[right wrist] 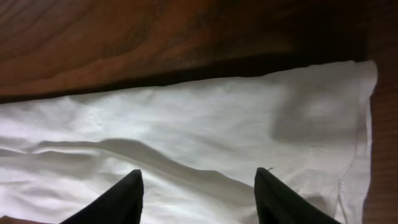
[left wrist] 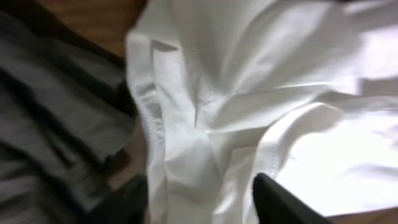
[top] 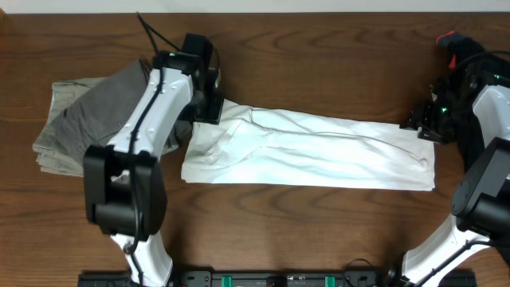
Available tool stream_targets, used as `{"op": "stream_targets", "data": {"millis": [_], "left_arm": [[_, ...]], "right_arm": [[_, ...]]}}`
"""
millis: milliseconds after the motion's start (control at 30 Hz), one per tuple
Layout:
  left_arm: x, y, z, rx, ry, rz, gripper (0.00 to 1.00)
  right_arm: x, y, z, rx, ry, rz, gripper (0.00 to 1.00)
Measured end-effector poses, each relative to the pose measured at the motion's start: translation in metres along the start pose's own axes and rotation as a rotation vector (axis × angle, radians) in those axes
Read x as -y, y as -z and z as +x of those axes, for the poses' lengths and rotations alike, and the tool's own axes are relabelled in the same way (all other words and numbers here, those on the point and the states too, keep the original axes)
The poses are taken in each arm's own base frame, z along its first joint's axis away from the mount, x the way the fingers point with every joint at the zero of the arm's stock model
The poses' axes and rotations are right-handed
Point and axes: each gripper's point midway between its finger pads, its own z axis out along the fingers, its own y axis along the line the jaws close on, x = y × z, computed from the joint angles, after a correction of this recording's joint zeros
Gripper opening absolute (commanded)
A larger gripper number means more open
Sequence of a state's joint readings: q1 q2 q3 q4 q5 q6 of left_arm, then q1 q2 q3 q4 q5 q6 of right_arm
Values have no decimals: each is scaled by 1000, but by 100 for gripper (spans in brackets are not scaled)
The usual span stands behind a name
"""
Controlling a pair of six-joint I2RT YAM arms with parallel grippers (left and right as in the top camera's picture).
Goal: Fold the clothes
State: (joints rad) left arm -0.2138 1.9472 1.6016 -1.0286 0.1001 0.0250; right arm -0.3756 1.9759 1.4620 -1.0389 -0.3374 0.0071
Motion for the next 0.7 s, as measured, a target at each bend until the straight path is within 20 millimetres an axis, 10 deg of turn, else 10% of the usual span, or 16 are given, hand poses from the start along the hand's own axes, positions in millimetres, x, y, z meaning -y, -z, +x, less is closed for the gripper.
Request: {"op": "stream_targets", "data": {"millis": [700], "left_arm": [[82, -3, -18, 136, -294, 88, 60]], "right_arm": [[0, 0, 5, -21, -12, 2, 56]]}}
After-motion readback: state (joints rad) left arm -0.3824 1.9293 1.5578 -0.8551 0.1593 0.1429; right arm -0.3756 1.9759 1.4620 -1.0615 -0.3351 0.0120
